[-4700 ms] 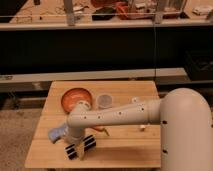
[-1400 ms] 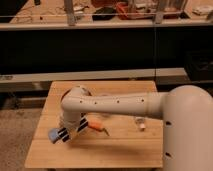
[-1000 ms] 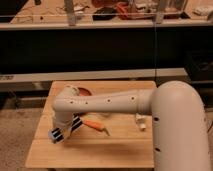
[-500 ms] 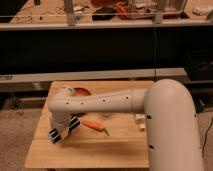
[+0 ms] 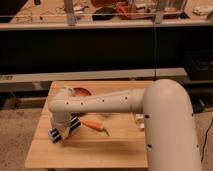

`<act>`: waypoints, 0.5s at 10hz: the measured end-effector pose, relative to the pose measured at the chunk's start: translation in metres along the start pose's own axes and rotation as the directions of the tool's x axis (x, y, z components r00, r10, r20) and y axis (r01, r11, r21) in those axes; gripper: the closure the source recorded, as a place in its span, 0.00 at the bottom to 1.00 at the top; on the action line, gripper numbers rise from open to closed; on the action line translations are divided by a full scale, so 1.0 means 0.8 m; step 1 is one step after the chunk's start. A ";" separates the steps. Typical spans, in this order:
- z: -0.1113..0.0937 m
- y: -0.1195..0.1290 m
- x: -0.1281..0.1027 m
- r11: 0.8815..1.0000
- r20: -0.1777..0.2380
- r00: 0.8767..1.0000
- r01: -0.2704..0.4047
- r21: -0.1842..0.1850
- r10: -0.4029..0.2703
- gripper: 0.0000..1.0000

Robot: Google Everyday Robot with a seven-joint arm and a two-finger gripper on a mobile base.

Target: Place the eraser on the white sponge

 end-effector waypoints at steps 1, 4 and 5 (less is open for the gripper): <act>0.002 0.000 0.003 1.000 0.000 1.000 -0.005 -0.001 0.005 1.00; 0.006 -0.002 0.003 1.000 0.006 1.000 -0.005 -0.007 0.005 0.86; 0.006 -0.005 0.010 1.000 0.008 1.000 -0.009 -0.007 0.009 0.72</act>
